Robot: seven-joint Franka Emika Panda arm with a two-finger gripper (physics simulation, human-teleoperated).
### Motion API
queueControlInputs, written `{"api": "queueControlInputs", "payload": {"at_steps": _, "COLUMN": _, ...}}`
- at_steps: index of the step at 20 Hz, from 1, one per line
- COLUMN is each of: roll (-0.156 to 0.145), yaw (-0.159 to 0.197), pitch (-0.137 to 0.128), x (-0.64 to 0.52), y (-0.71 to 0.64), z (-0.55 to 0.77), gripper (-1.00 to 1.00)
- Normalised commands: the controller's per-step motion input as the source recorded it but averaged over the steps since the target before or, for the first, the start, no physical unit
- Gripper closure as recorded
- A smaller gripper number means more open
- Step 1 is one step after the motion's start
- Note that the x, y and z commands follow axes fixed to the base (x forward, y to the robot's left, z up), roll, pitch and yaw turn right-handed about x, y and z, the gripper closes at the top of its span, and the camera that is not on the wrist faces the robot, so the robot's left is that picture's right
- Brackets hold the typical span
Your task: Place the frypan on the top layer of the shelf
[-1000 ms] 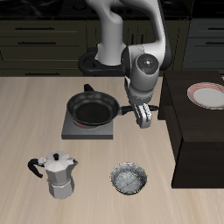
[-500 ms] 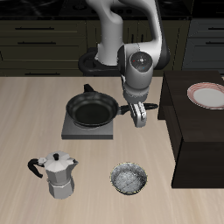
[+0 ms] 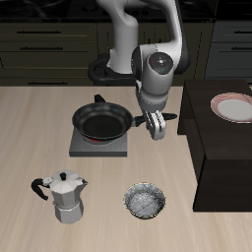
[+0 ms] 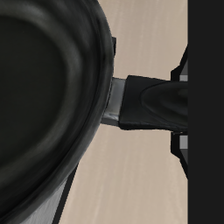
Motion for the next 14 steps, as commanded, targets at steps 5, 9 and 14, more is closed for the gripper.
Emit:
{"api": "queueControlInputs", "payload": {"at_steps": 5, "roll": -0.025, "yaw": 0.093, "pitch": -0.026, "x": 0.01, "y": -0.02, "z": 0.19, "gripper": 1.0}}
{"api": "queueControlInputs", "payload": {"at_steps": 9, "roll": -0.019, "yaw": 0.055, "pitch": -0.031, "x": -0.01, "y": -0.09, "z": 0.21, "gripper": 1.0}}
{"api": "queueControlInputs", "payload": {"at_steps": 14, "roll": -0.029, "yaw": 0.118, "pitch": -0.038, "x": 0.03, "y": -0.12, "z": 0.35, "gripper": 1.0}}
